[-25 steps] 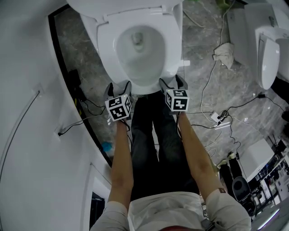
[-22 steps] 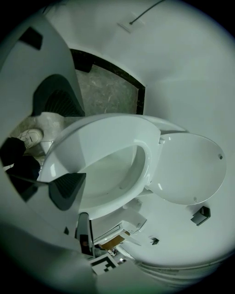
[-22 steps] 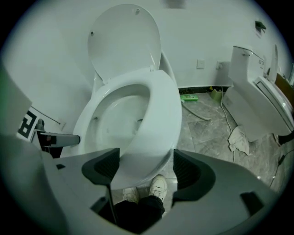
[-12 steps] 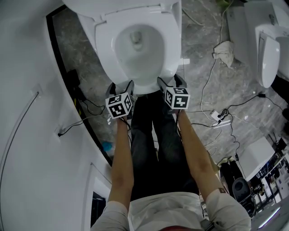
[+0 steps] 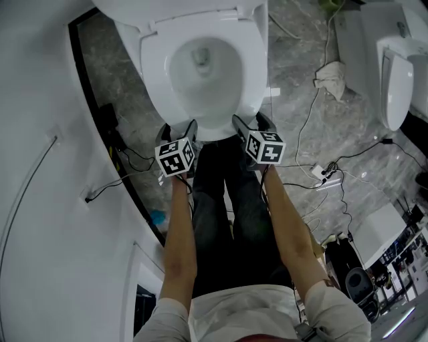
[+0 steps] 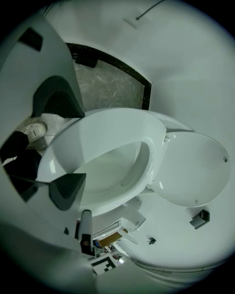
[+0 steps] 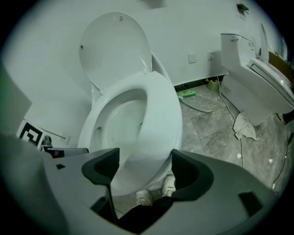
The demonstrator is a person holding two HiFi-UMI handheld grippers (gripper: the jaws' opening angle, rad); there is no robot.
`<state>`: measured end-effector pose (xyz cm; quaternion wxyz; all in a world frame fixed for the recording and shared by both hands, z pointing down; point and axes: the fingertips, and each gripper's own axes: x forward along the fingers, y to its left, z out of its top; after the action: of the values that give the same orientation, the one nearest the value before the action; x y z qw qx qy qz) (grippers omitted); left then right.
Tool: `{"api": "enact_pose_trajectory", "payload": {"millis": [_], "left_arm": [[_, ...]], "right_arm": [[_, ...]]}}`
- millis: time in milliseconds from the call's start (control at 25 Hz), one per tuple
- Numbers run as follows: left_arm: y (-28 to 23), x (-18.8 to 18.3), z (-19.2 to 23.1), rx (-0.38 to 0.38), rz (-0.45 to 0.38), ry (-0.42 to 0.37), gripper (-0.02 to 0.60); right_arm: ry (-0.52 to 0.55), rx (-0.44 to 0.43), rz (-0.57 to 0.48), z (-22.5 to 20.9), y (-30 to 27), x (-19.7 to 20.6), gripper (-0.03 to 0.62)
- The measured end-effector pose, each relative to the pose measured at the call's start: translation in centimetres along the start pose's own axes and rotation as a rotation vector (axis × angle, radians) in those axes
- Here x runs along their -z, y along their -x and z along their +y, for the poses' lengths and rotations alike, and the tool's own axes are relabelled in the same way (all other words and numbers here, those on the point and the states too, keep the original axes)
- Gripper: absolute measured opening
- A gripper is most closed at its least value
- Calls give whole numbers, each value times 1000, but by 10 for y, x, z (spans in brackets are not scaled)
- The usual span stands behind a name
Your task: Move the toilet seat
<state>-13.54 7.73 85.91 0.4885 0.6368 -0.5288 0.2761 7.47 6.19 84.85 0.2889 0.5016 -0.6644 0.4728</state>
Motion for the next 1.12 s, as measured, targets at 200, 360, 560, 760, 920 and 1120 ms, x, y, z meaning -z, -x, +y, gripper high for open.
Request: {"api": "enact_pose_trajectory", "payload": {"millis": [200,360,560,760,920,1120], "left_arm": [[8,-3,-1,2,-3,1,387],[15,-6,-5,-4,-11,1,387],[23,-10,-7,-9,-24,-4,387],[35,-16,-13,-8,-48,0,387],[46,-21,-16,-7,-73,3,387],[60,-30,-21,-15,-106,-7,387]], "right_arm": [[-16,-19,-22,4,9,-3,371],[-18,-28,-33,6,17,-6,371],[-33,-39,-51,10,25,-11,371],[-58,-52,-73,14,38,-18,371],[-76,-58,-95,19,49,-24,370],[-100,-66,-121,23,62,-33,370]]}}
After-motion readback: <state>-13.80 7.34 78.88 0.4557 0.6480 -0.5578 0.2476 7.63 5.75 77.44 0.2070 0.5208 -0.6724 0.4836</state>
